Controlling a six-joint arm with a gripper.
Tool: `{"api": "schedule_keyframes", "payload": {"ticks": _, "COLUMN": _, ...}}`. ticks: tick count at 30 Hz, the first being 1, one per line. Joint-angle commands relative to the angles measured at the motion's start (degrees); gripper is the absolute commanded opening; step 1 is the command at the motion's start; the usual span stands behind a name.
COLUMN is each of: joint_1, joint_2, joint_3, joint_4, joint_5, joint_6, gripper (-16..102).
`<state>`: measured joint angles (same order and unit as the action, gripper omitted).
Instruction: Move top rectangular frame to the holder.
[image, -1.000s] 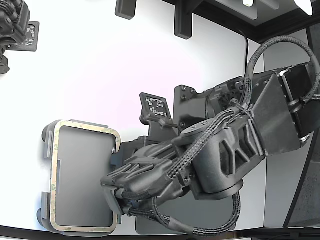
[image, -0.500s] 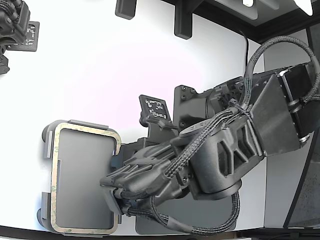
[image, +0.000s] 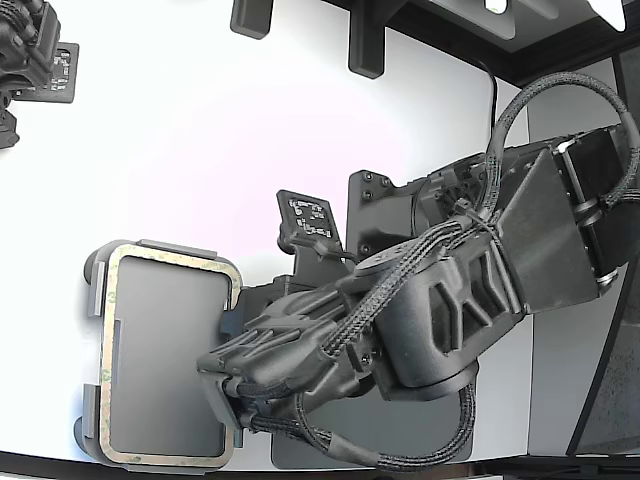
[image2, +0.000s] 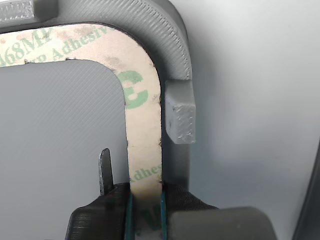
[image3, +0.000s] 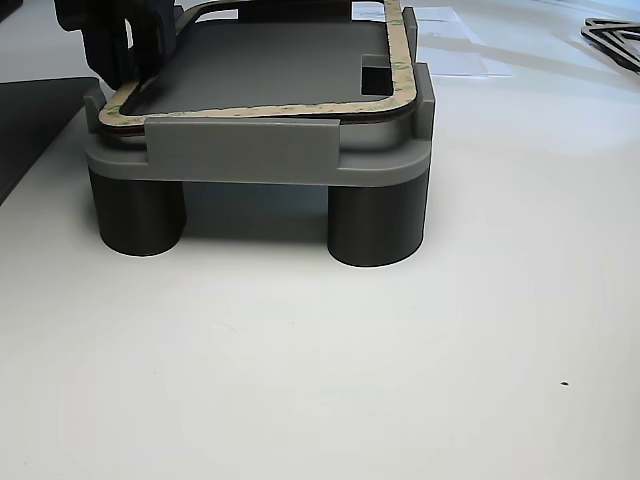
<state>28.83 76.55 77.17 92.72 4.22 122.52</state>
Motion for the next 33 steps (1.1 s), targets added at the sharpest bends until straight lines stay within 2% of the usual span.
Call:
{"api": "schedule_keyframes", "payload": {"ticks": 1, "joint_1": -0.9, "joint_2": 0.8, "joint_3": -1.2, "joint_4": -0.3, "joint_5": -0.1, "joint_6": 0.2, "gripper": -10}}
{"api": "schedule_keyframes", "payload": {"ticks": 5, "joint_1": -0.9, "joint_2": 0.4, "joint_3": -1.6, "joint_4": -0.4, "joint_5": -0.2, "joint_6": 0.2, "gripper": -10}}
{"api": "schedule_keyframes", "payload": {"ticks": 6, "joint_1": -0.8, "joint_2": 0.4, "joint_3": -1.6, "joint_4": -0.3, "joint_5": -0.2, "joint_6": 0.2, "gripper": -6}}
{"api": "schedule_keyframes", "payload": {"ticks": 7, "joint_1": -0.7, "joint_2": 0.4, "joint_3": -1.8, "joint_4": -0.1, "joint_5": -0.1, "joint_6": 0.2, "gripper": 6}}
{"api": "schedule_keyframes", "payload": {"ticks": 10, "joint_1": -0.6, "joint_2": 0.5, "joint_3": -2.2, "joint_4": 0.2, "joint_5": 0.2, "joint_6": 0.0, "gripper": 95}}
{"api": "schedule_keyframes", "payload": {"ticks": 11, "joint_1": -0.6, "joint_2": 0.5, "joint_3": -2.5, "joint_4": 0.4, "joint_5": 0.3, "joint_6": -0.1, "gripper": 100}}
{"api": "schedule_keyframes", "payload": {"ticks": 15, "joint_1": -0.5, "joint_2": 0.5, "joint_3": -5.0, "joint_4": 0.9, "joint_5": 0.6, "joint_6": -0.9, "gripper": 100}}
{"api": "schedule_keyframes", "payload": {"ticks": 17, "joint_1": -0.1, "joint_2": 0.5, "joint_3": -8.1, "joint_4": 1.4, "joint_5": 2.5, "joint_6": -1.7, "gripper": 100}}
{"api": "schedule_keyframes", "payload": {"ticks": 21, "joint_1": 2.5, "joint_2": 3.8, "joint_3": -15.1, "joint_4": 1.9, "joint_5": 13.5, "joint_6": -9.6, "gripper": 100}}
{"api": "schedule_keyframes", "payload": {"ticks": 24, "joint_1": 4.3, "joint_2": 8.8, "joint_3": -14.5, "joint_4": -0.5, "joint_5": 22.3, "joint_6": -21.4, "gripper": 100}}
{"api": "schedule_keyframes", "payload": {"ticks": 27, "joint_1": 4.7, "joint_2": 18.1, "joint_3": -3.7, "joint_4": -8.3, "joint_5": 26.7, "joint_6": -39.3, "gripper": 100}}
{"api": "schedule_keyframes", "payload": {"ticks": 31, "joint_1": 3.5, "joint_2": 32.6, "joint_3": 13.4, "joint_4": -21.0, "joint_5": 26.3, "joint_6": -62.4, "gripper": 100}}
{"api": "schedule_keyframes", "payload": {"ticks": 33, "joint_1": 1.5, "joint_2": 38.8, "joint_3": 19.4, "joint_4": -25.0, "joint_5": 25.2, "joint_6": -72.4, "gripper": 100}}
